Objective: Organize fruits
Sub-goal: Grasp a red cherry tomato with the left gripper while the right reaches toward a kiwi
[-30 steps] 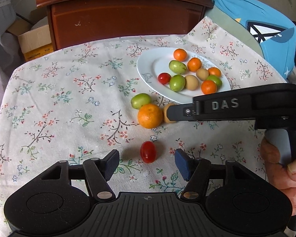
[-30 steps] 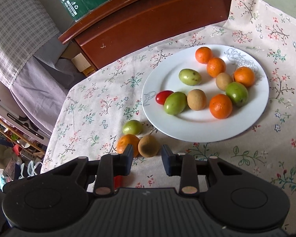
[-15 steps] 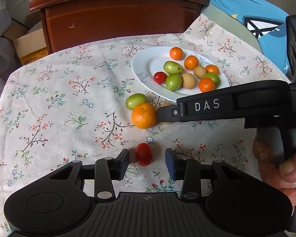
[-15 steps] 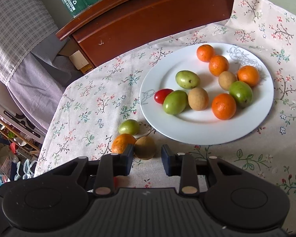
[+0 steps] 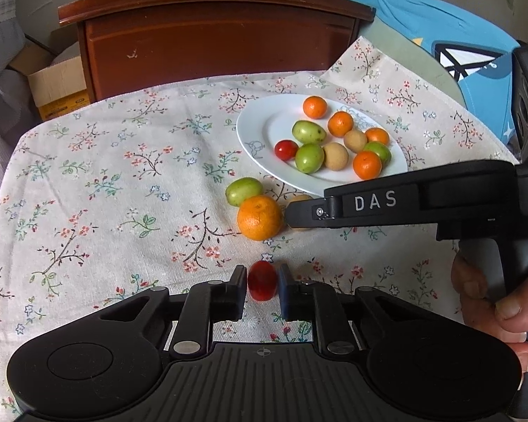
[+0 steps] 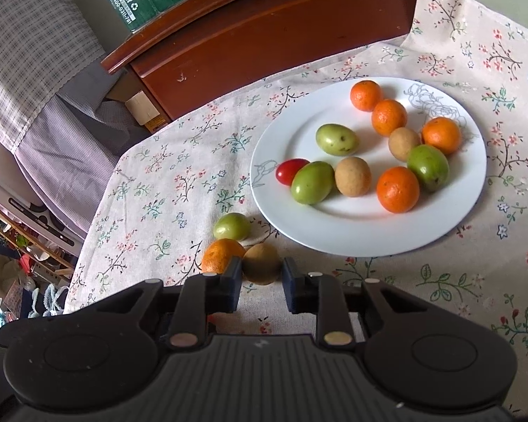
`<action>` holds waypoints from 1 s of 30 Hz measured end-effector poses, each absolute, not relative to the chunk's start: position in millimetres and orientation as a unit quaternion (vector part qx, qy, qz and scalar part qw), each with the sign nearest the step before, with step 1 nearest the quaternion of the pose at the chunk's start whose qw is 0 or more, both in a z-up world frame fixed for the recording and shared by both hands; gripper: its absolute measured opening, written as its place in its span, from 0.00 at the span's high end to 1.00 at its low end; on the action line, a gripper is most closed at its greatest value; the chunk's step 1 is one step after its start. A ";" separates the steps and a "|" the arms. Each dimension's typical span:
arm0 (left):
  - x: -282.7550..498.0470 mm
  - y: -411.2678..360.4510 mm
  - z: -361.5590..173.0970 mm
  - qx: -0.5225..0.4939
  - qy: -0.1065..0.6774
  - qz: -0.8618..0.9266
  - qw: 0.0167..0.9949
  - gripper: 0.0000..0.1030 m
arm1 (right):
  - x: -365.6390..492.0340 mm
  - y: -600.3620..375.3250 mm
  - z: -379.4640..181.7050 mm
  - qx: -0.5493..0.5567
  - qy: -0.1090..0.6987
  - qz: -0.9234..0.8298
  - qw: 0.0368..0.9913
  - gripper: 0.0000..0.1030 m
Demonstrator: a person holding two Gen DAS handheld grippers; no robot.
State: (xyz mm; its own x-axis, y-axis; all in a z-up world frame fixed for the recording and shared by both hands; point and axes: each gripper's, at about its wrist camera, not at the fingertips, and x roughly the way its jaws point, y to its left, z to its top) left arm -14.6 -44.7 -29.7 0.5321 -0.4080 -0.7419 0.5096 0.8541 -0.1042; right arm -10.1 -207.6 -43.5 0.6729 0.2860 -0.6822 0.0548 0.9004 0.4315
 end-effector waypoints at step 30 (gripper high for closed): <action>-14.6 -42.2 -14.8 0.057 0.368 -0.251 0.893 0.85 | -17.0 -217.8 -24.5 0.228 0.375 0.062 0.896 0.77</action>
